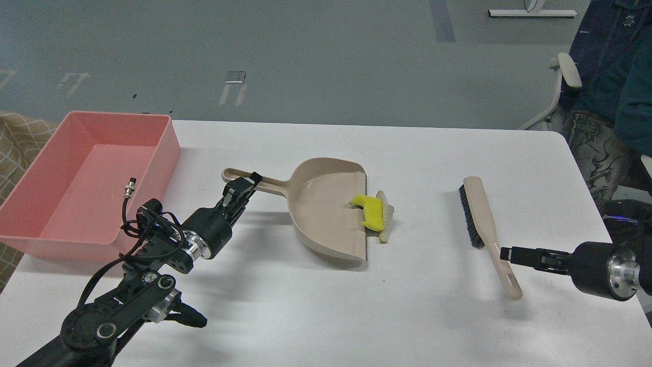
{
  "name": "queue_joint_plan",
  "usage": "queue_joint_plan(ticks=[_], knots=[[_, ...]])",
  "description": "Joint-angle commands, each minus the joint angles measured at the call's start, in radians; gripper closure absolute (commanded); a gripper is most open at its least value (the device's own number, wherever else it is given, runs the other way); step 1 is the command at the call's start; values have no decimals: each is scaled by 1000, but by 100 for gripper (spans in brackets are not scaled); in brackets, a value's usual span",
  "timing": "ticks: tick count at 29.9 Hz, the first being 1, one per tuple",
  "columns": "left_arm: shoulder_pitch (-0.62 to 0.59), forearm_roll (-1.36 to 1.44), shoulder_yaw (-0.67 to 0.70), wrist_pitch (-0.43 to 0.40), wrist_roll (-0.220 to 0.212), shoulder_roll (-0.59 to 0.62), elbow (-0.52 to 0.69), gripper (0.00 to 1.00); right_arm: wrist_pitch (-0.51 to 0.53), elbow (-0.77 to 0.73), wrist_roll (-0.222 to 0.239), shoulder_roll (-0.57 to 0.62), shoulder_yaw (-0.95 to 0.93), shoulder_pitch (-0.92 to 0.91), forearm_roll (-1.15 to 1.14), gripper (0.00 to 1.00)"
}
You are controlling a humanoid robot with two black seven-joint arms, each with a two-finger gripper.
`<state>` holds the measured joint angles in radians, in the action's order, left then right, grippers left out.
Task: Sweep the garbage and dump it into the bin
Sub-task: 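Move the right gripper down to the brush handle and grasp it, then sweep the yellow sponge into the dustpan with the brush in the right gripper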
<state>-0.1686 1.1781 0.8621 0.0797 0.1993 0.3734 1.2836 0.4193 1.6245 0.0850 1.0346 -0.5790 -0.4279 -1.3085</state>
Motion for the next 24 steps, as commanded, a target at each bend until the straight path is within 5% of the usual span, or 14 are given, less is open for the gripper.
queue_joint_plan(ticks=[1, 12, 21, 24], knots=[[1, 0, 0, 0, 0, 1, 0, 100, 1, -2, 9, -16, 4, 1, -2, 21], [3, -2, 0, 0, 2, 1, 0, 100, 1, -3, 24, -67, 4, 9, -32, 28], [1, -2, 0, -1, 2, 10, 0, 100, 1, -3, 45, -70, 10, 14, -32, 52], [3, -2, 0, -6, 2, 13, 0, 100, 1, -3, 45, -76, 10, 12, -32, 67]])
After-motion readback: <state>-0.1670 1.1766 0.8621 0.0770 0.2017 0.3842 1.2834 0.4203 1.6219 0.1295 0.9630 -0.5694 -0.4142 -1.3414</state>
